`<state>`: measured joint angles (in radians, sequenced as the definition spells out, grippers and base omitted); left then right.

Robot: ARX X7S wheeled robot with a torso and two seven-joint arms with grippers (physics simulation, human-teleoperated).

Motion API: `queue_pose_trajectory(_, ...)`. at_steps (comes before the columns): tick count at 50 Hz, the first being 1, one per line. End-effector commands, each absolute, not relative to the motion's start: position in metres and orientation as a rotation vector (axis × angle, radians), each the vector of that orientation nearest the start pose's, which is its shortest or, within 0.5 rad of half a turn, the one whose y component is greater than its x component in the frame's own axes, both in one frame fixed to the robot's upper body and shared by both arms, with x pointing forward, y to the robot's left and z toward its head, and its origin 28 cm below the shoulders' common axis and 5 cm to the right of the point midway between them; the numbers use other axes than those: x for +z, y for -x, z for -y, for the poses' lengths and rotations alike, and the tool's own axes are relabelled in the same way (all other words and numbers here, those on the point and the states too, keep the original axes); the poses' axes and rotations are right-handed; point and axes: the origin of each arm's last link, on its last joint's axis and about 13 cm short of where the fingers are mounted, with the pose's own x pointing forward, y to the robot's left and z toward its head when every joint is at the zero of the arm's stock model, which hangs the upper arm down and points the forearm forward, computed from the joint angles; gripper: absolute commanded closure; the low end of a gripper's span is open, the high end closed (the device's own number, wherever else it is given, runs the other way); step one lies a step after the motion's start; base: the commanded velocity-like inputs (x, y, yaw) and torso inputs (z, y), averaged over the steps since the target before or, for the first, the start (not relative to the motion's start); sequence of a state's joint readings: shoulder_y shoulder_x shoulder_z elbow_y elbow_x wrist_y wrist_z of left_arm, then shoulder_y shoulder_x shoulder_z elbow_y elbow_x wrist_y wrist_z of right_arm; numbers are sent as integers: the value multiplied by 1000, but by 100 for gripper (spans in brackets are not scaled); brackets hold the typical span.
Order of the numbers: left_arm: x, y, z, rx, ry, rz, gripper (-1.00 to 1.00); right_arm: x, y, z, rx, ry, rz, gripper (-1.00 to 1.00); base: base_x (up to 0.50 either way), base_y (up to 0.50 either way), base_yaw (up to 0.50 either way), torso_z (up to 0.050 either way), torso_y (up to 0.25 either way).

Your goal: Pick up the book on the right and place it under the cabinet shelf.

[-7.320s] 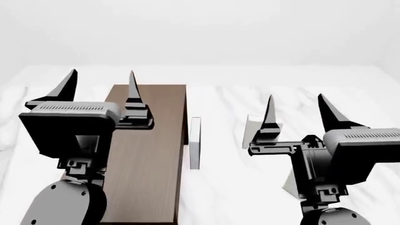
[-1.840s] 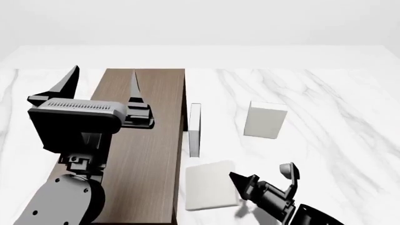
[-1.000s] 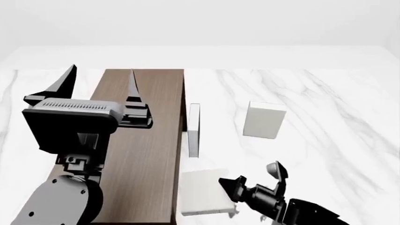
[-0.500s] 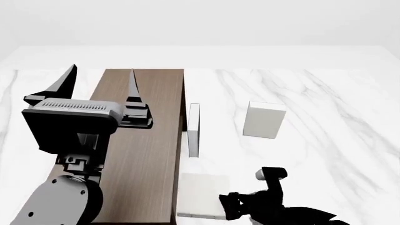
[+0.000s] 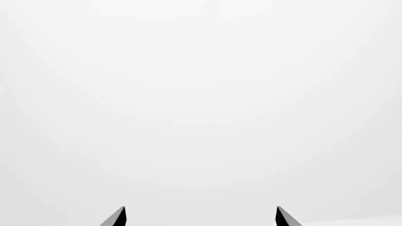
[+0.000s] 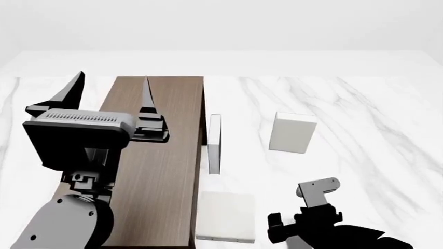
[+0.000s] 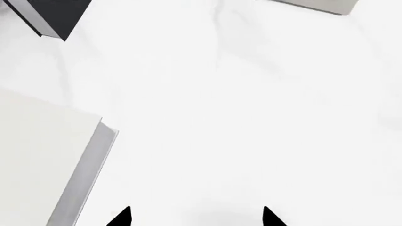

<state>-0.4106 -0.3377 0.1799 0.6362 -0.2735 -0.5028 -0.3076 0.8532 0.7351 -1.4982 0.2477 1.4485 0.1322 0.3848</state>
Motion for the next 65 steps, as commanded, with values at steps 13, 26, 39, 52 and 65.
queue_pose_trajectory(13, 195, -241, -216, -13, -89, 479, -100, 28, -258, 156, 199, 160, -692, -100, 0, 0, 0, 0, 0)
queue_pose_trajectory(26, 195, -241, -216, -12, -93, 478, -100, 16, -281, 149, 227, 183, -634, -100, 0, 0, 0, 0, 0)
queue_pose_trajectory(39, 194, -241, -216, -12, -92, 478, -100, 3, -288, 142, 263, 198, -649, -100, 0, 0, 0, 0, 0)
queue_pose_trajectory(52, 195, -241, -216, -12, -88, 480, -100, 0, -283, 123, 363, 207, -646, -100, 4, 1, 6, 0, -7)
queue_pose_trajectory(65, 196, -240, -217, -12, -85, 482, -100, 19, -282, 117, 393, 207, -605, -100, 2, 1, 5, 0, -3)
